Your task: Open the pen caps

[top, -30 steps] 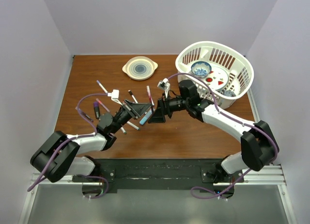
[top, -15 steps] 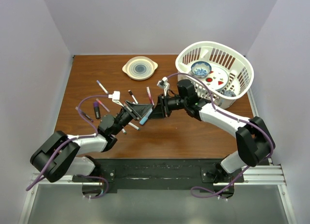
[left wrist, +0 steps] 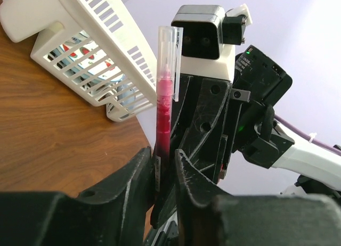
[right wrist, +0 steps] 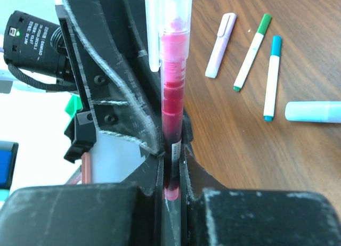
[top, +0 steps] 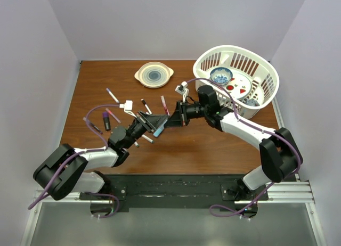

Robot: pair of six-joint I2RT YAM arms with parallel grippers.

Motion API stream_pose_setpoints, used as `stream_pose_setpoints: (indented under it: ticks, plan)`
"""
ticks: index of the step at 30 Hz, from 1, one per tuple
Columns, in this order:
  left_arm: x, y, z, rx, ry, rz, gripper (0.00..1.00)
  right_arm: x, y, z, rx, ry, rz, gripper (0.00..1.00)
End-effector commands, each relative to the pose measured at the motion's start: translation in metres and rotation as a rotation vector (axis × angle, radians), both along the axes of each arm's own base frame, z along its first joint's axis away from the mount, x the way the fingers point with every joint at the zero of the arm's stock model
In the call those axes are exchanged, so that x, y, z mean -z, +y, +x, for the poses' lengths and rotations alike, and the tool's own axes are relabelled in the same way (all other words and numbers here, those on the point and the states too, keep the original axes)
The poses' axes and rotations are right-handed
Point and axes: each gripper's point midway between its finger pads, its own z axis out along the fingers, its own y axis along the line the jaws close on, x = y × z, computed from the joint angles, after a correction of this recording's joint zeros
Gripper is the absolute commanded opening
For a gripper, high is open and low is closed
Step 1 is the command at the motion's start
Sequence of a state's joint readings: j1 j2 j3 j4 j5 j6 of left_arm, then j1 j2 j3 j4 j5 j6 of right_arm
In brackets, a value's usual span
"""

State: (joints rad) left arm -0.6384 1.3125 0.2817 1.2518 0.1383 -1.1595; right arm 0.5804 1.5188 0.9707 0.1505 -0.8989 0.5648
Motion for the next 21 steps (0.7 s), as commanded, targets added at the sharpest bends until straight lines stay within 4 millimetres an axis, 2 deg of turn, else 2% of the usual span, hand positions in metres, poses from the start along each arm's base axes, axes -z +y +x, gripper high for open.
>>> stream_pose_setpoints:
  ticks: [1,3,4,7,8,9,10,11,12,13,14,16,21]
  plan:
    - [-0.019,0.0,-0.007,0.006,-0.092,-0.005,0.43,-0.008,0.0,0.005,-0.029,-0.085,0.016,0.0]
    - [-0.024,0.001,-0.006,-0.009,-0.112,0.015,0.53,0.002,-0.005,0.003,-0.056,-0.135,-0.03,0.0]
    - [-0.025,0.002,-0.004,-0.018,-0.108,0.029,0.67,0.002,-0.006,0.003,-0.075,-0.167,-0.039,0.0]
    - [-0.025,0.004,0.003,-0.057,-0.095,0.082,0.73,0.014,-0.013,0.004,-0.104,-0.248,-0.107,0.0]
    - [-0.013,0.006,0.009,-0.081,-0.043,0.126,0.74,0.02,-0.017,0.011,-0.075,-0.274,-0.152,0.0]
    - [-0.021,0.006,0.014,-0.099,-0.045,0.137,0.75,0.026,-0.021,0.011,-0.08,-0.29,-0.186,0.0]
    - [-0.02,0.006,0.018,-0.111,-0.029,0.161,0.75,0.027,-0.023,0.015,-0.071,-0.308,-0.21,0.0]
    - [-0.004,0.008,0.023,-0.132,0.035,0.218,0.75,0.031,-0.026,0.02,-0.05,-0.323,-0.244,0.0]
    - [-0.012,0.007,0.029,-0.144,0.036,0.226,0.75,0.034,-0.028,0.02,-0.056,-0.336,-0.27,0.0]
    - [-0.011,0.006,0.031,-0.145,0.052,0.243,0.75,0.034,-0.03,0.023,-0.046,-0.343,-0.284,0.0]
    - [0.0,0.008,0.035,-0.165,0.097,0.282,0.75,0.036,-0.031,0.025,-0.049,-0.369,-0.303,0.0]
    - [-0.007,0.005,0.041,-0.172,0.109,0.291,0.73,0.04,-0.035,0.03,-0.036,-0.394,-0.342,0.0]
    - [0.004,0.005,0.053,-0.204,0.182,0.366,0.68,0.042,-0.038,0.031,-0.04,-0.424,-0.375,0.0]
